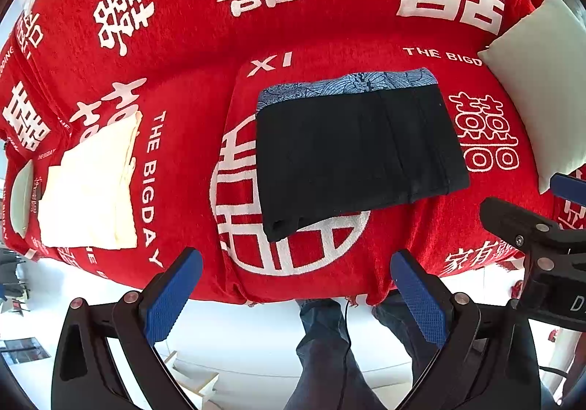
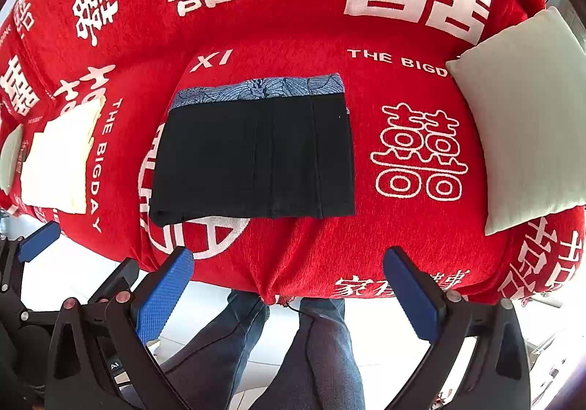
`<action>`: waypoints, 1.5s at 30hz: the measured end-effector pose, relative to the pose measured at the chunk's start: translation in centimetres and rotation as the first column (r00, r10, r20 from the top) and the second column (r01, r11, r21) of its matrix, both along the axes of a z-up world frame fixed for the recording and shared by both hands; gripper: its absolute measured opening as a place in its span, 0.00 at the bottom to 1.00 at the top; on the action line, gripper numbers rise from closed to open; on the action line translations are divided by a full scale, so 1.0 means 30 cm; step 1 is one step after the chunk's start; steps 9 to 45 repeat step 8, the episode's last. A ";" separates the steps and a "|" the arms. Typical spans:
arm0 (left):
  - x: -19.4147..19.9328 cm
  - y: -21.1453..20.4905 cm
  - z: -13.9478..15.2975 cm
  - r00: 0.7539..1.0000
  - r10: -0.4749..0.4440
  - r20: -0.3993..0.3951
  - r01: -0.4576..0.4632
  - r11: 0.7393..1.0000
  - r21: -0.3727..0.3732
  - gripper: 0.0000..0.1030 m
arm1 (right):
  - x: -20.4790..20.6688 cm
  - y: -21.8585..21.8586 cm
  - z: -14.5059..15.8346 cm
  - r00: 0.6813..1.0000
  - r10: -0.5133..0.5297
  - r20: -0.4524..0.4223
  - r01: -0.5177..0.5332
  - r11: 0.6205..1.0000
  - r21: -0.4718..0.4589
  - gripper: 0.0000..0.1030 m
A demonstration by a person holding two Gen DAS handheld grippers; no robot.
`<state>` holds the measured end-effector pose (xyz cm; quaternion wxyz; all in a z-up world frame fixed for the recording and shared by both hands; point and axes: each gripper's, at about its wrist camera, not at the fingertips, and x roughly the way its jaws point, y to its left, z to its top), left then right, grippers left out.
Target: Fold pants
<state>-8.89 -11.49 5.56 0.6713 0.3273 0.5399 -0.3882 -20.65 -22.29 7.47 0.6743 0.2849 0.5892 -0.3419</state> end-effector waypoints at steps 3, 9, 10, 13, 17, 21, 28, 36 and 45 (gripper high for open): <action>-0.002 0.000 0.000 1.000 0.004 0.001 -0.004 1.000 -0.005 1.00 | 0.000 -0.001 0.000 1.000 0.000 0.000 0.000 1.000 0.001 1.00; -0.010 -0.004 0.003 1.000 -0.002 0.004 0.002 1.000 -0.008 1.00 | -0.002 -0.001 0.000 1.000 0.001 0.000 -0.001 1.000 0.000 1.00; -0.010 -0.004 0.003 1.000 -0.002 0.004 0.002 1.000 -0.008 1.00 | -0.002 -0.001 0.000 1.000 0.001 0.000 -0.001 1.000 0.000 1.00; -0.010 -0.004 0.003 1.000 -0.002 0.004 0.002 1.000 -0.008 1.00 | -0.002 -0.001 0.000 1.000 0.001 0.000 -0.001 1.000 0.000 1.00; -0.010 -0.004 0.003 1.000 -0.002 0.004 0.002 1.000 -0.008 1.00 | -0.002 -0.001 0.000 1.000 0.001 0.000 -0.001 1.000 0.000 1.00; -0.010 -0.004 0.003 1.000 -0.002 0.004 0.002 1.000 -0.008 1.00 | -0.002 -0.001 0.000 1.000 0.001 0.000 -0.001 1.000 0.000 1.00; -0.010 -0.004 0.003 1.000 -0.002 0.004 0.002 1.000 -0.008 1.00 | -0.002 -0.001 0.000 1.000 0.001 0.000 -0.001 1.000 0.000 1.00; -0.010 -0.004 0.003 1.000 -0.002 0.004 0.002 1.000 -0.008 1.00 | -0.002 -0.001 0.000 1.000 0.001 0.000 -0.001 1.000 0.000 1.00; -0.010 -0.004 0.003 1.000 -0.002 0.004 0.002 1.000 -0.008 1.00 | -0.002 -0.001 0.000 1.000 0.001 0.000 -0.001 1.000 0.000 1.00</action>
